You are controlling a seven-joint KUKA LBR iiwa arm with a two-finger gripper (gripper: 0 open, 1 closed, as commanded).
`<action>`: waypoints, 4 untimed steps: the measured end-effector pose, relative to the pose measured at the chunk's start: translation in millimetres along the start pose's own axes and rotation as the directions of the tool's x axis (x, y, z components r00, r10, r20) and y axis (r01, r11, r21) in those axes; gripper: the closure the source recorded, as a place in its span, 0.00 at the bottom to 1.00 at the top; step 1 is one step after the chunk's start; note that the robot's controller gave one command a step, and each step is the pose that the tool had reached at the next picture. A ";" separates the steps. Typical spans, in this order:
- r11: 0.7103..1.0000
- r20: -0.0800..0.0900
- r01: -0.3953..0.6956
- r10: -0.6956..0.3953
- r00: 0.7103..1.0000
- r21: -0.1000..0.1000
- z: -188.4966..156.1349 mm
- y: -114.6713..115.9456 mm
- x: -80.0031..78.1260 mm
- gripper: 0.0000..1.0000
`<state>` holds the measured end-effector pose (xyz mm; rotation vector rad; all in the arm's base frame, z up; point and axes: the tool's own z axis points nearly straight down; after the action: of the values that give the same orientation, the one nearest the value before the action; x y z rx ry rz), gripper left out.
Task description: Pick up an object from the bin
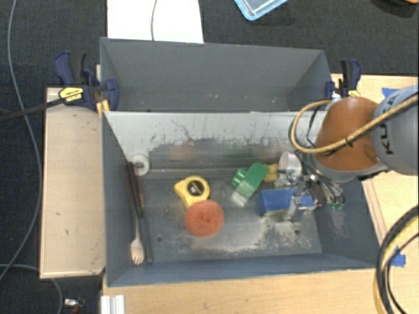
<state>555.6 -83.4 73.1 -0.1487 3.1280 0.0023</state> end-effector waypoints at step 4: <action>1.000 0.005 -0.002 0.002 1.000 0.001 -76.4 0.1 -1.6 1.00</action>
Offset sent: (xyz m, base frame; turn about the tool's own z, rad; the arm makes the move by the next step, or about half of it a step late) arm 0.0000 0.0001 0.0251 0.0000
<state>556.4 -83.3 149.5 -0.1457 3.1230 0.0008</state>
